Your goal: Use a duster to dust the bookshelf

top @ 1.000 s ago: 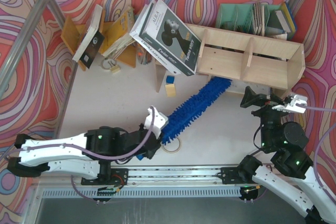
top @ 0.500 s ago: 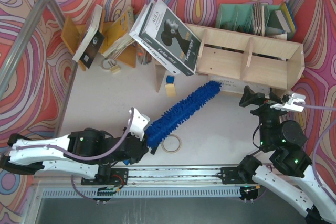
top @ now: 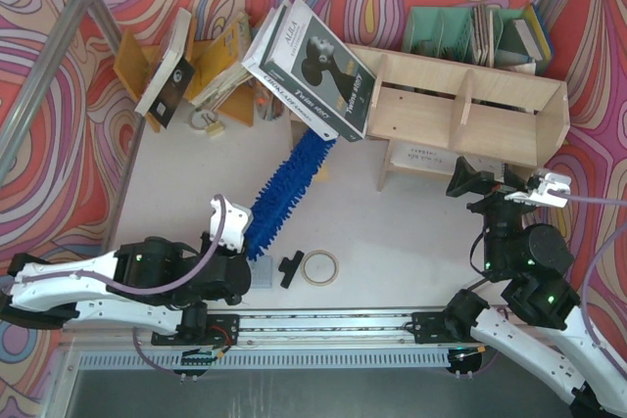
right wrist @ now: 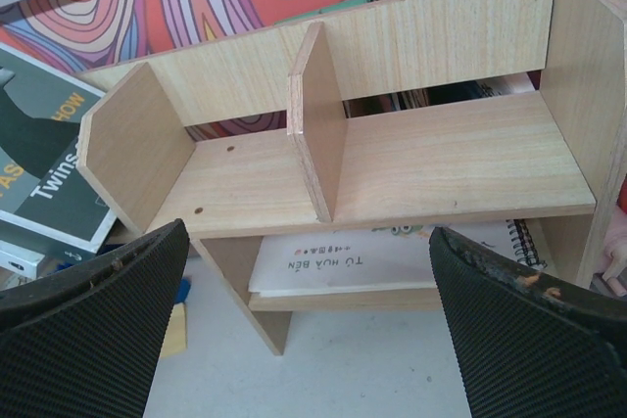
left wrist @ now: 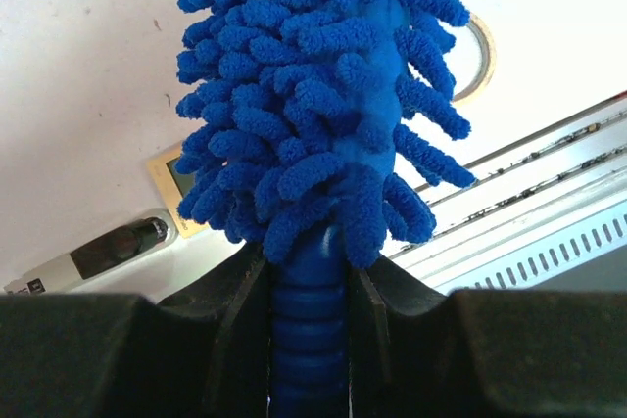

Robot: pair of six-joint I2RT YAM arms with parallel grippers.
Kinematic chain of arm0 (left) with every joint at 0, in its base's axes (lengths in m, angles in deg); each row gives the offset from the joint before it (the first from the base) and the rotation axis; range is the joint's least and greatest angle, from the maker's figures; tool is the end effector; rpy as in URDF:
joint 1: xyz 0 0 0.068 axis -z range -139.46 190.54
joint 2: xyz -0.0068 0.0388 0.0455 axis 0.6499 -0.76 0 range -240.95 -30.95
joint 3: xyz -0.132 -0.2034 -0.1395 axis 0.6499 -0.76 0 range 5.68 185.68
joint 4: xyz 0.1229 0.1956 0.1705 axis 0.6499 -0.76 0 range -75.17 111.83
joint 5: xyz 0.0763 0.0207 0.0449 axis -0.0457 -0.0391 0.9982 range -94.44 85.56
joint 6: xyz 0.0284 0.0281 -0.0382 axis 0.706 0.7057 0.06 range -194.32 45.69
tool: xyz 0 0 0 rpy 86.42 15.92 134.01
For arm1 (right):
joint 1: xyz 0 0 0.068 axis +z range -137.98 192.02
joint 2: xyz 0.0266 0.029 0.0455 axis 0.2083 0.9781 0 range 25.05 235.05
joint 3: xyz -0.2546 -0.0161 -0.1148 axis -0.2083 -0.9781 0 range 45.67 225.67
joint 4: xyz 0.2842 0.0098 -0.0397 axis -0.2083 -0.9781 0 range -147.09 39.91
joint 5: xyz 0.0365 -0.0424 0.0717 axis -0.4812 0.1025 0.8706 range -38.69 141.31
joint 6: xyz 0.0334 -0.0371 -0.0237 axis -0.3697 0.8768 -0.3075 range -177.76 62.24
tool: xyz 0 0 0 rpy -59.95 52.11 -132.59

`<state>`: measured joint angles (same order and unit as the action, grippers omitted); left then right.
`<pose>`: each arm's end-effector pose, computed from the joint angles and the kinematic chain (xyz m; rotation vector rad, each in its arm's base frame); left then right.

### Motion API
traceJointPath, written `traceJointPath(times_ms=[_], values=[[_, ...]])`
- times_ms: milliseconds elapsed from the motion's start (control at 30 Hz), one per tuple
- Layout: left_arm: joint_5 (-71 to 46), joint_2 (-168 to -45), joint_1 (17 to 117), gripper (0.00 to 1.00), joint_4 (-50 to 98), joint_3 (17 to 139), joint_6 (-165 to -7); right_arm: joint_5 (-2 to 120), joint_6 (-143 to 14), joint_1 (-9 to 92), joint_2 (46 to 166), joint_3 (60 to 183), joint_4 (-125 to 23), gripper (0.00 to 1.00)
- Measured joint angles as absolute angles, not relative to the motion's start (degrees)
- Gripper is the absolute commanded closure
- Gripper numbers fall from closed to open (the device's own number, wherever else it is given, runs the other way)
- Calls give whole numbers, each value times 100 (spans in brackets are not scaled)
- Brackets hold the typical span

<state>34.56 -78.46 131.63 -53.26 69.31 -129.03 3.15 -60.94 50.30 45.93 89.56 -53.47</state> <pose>0.0211 -0.1353 0.3582 0.5070 2.2729 -0.3738 0.0857 0.0320 0.4051 0.3441 1.3006 0.0955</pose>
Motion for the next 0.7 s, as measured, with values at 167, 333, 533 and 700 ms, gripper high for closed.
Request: traceJointPath(times_ms=[167,333,533,700], values=[[3646,-7461,13163,100,-5169,6896,-12855,315,-6048,5030,4613,8956,-5237,1],[3924,-7527,13163,100,-4677,6728,-12744,317,-6016,5030,4656,8956,-5191,1],[4328,-8163,13154,100,-3610,6241,-12766,319,-5913,5030,4794,8956,-5111,1],[4534,-8421,12955,100,-3123,5959,-13002,321,-5900,5030,4831,8948,-5093,1]])
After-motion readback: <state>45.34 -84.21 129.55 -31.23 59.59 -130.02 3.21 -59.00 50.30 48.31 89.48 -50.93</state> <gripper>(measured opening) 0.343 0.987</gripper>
